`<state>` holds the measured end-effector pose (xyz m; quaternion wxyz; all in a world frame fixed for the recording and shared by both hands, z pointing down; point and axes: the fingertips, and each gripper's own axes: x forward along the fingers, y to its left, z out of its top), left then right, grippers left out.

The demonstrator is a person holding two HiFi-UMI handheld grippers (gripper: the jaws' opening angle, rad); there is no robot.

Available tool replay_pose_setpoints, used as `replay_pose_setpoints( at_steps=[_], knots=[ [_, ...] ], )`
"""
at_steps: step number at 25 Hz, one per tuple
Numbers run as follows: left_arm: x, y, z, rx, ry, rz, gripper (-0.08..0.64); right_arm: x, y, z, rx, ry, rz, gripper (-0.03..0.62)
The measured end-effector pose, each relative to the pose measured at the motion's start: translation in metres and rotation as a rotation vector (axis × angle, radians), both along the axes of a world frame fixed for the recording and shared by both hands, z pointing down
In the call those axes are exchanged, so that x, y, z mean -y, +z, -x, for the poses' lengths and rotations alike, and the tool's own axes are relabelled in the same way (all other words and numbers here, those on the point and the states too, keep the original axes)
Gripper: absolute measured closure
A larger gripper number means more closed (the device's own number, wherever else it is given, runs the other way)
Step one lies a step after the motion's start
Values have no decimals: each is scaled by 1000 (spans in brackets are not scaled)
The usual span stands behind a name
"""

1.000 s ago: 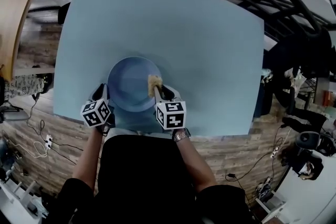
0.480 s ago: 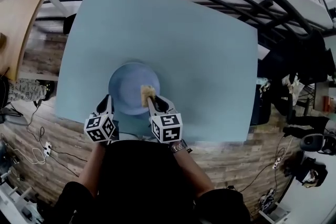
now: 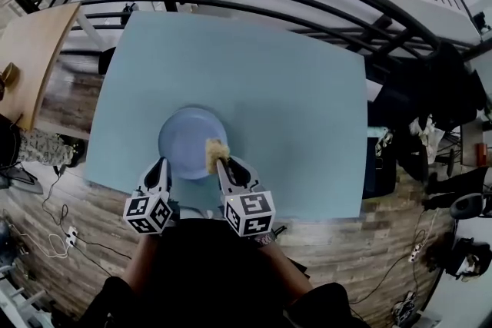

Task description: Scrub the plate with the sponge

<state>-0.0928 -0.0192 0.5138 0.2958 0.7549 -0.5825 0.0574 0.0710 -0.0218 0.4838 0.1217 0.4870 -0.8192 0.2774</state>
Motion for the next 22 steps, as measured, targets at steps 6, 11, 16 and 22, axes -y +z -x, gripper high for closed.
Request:
replay_pose_setpoints(
  at_steps=[6, 11, 16, 22],
  knots=[
    [-10, -40, -20, -2, 51, -101, 557, -15, -22, -10, -16, -3, -69, 527],
    [-26, -64, -30, 55, 99, -174, 557, -28, -40, -19, -15, 22, -125, 527],
    [-32, -77, -39, 49, 93, -212, 557, -31, -66, -33, -5, 70, -224, 528],
    [-37, -98, -45, 74, 97, -273, 557, -38, -90, -35, 18, 72, -306, 528]
  ],
)
